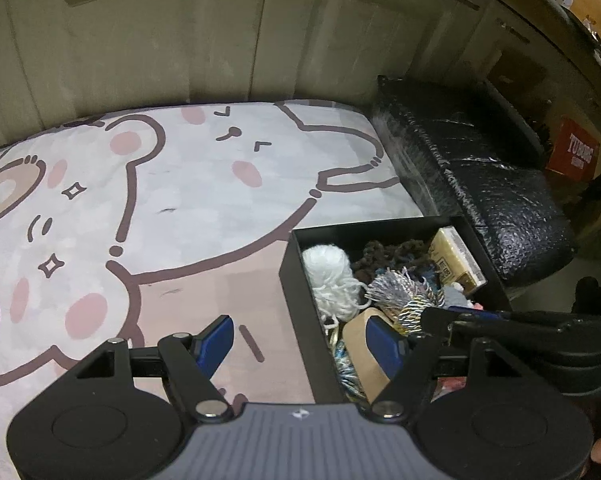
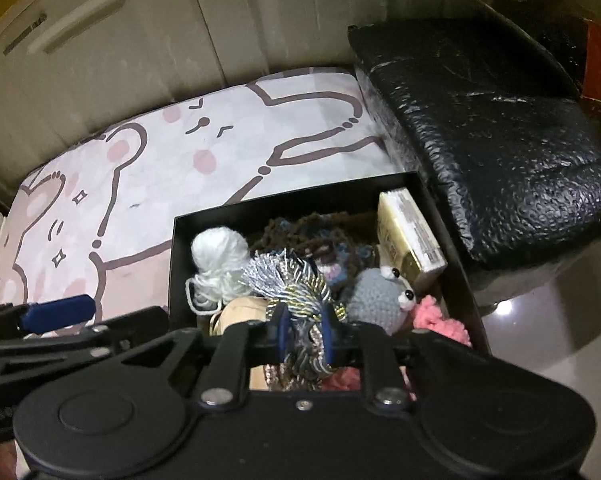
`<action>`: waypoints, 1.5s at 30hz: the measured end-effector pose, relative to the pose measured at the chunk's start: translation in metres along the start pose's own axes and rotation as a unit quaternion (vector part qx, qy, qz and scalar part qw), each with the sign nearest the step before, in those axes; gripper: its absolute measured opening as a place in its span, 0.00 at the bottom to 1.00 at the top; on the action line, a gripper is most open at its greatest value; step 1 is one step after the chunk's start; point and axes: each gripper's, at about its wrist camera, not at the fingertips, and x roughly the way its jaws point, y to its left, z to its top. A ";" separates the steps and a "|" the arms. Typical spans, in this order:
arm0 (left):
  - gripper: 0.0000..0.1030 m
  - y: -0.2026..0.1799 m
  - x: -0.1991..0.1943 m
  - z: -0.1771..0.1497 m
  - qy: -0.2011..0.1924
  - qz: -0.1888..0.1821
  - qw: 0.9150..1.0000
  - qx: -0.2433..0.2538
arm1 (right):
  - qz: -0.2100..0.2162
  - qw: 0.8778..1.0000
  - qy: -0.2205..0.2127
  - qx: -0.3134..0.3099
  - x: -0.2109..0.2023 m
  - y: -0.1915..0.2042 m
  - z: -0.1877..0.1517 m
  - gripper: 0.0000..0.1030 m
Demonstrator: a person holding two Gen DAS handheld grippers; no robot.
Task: Organize objects
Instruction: 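Open both tools to drop the rope toy and paddle into the box, then withdraw both open tools up and away from the filled box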
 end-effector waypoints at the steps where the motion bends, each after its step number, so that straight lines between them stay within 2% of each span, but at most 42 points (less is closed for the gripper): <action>1: 0.71 0.000 0.000 0.000 0.000 0.002 1.000 0.001 | 0.000 1.000 0.000 -0.001 0.000 0.000 0.000 0.18; 7: 0.73 0.001 -0.003 0.000 -0.005 0.017 1.000 0.014 | 0.003 1.000 -0.001 -0.010 -0.007 0.002 0.002 0.19; 12: 0.82 -0.001 -0.010 0.002 -0.016 0.036 0.999 0.027 | 0.020 0.999 -0.035 -0.016 -0.030 0.000 0.006 0.25; 14: 0.85 -0.003 -0.015 0.003 -0.023 0.043 0.998 0.033 | 0.012 0.999 -0.047 -0.018 -0.041 0.000 0.007 0.29; 19: 0.91 -0.002 -0.036 0.003 -0.036 0.042 0.998 0.033 | -0.005 0.996 -0.078 -0.034 -0.068 0.002 0.003 0.63; 25: 0.98 -0.001 -0.066 0.003 -0.054 0.062 0.996 0.046 | -0.021 0.995 -0.088 -0.036 -0.090 -0.002 -0.008 0.78; 31: 0.98 -0.001 -0.102 0.000 -0.075 0.077 0.993 0.055 | -0.025 0.994 -0.089 -0.064 -0.112 0.004 -0.021 0.87; 36: 0.98 -0.003 -0.130 -0.009 -0.087 0.096 0.989 0.068 | -0.028 0.993 -0.094 -0.072 -0.136 0.008 -0.032 0.90; 45: 0.98 0.012 -0.163 -0.034 -0.075 0.070 0.994 0.049 | -0.039 0.989 -0.118 -0.085 -0.179 0.018 -0.055 0.91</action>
